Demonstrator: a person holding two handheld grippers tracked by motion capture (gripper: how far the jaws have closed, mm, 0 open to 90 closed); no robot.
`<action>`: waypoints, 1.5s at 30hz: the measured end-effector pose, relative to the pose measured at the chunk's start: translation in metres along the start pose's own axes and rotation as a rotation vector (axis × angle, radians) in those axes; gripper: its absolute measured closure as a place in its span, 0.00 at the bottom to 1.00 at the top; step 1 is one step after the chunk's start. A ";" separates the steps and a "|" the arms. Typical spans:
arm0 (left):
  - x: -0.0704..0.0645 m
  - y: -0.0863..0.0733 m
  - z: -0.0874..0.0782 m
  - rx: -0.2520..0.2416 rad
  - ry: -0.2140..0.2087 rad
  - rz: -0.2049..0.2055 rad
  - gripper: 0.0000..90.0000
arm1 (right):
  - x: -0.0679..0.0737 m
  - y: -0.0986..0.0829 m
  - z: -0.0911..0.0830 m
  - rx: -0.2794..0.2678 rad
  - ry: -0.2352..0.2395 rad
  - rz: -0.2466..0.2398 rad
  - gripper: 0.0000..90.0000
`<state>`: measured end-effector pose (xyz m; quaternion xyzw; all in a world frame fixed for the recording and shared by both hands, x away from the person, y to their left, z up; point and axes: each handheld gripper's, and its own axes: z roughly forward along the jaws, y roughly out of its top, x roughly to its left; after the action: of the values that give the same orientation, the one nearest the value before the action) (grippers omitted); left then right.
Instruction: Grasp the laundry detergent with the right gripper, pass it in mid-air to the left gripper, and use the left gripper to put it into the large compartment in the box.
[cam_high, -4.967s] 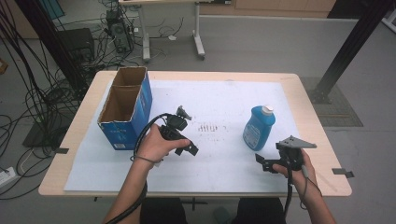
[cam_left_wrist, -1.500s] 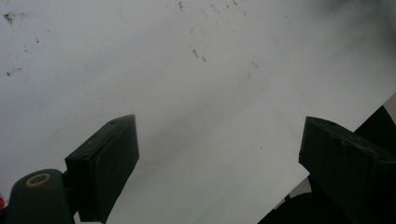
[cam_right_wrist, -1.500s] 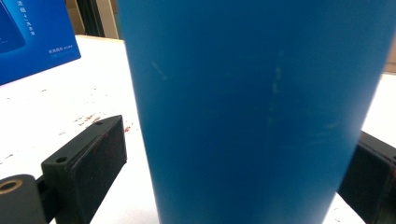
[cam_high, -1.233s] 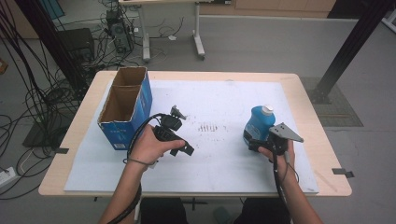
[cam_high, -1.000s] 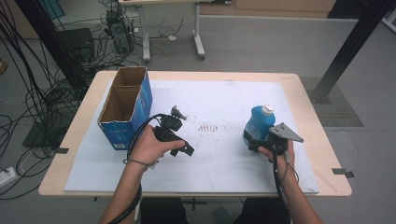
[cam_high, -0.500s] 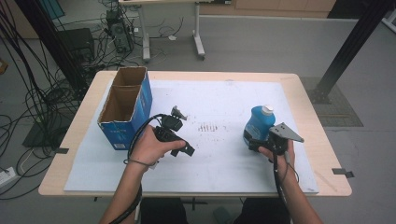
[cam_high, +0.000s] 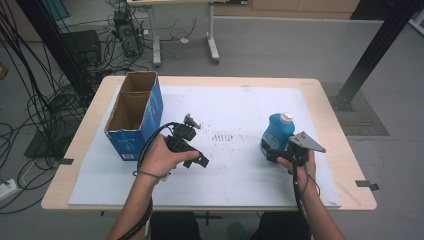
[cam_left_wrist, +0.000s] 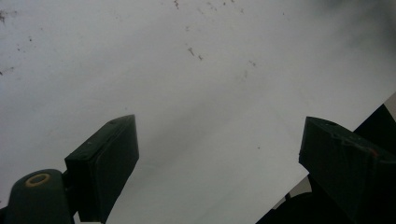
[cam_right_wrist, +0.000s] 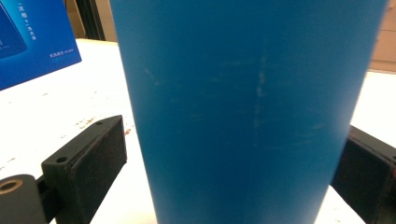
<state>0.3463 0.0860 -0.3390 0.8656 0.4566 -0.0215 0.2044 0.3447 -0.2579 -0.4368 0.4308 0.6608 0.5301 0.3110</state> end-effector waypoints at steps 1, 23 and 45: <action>0.000 0.000 0.000 -0.001 -0.002 -0.003 0.14 | 0.000 0.000 0.000 0.000 0.001 0.001 0.05; -0.001 -0.001 0.000 0.000 -0.005 -0.001 0.14 | 0.001 -0.001 0.002 -0.005 0.018 0.002 0.04; -0.001 -0.002 0.000 -0.003 -0.009 -0.004 0.14 | 0.001 -0.002 0.002 -0.026 0.003 0.000 0.19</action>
<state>0.3440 0.0866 -0.3394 0.8642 0.4576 -0.0251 0.2077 0.3457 -0.2564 -0.4392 0.4260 0.6542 0.5393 0.3158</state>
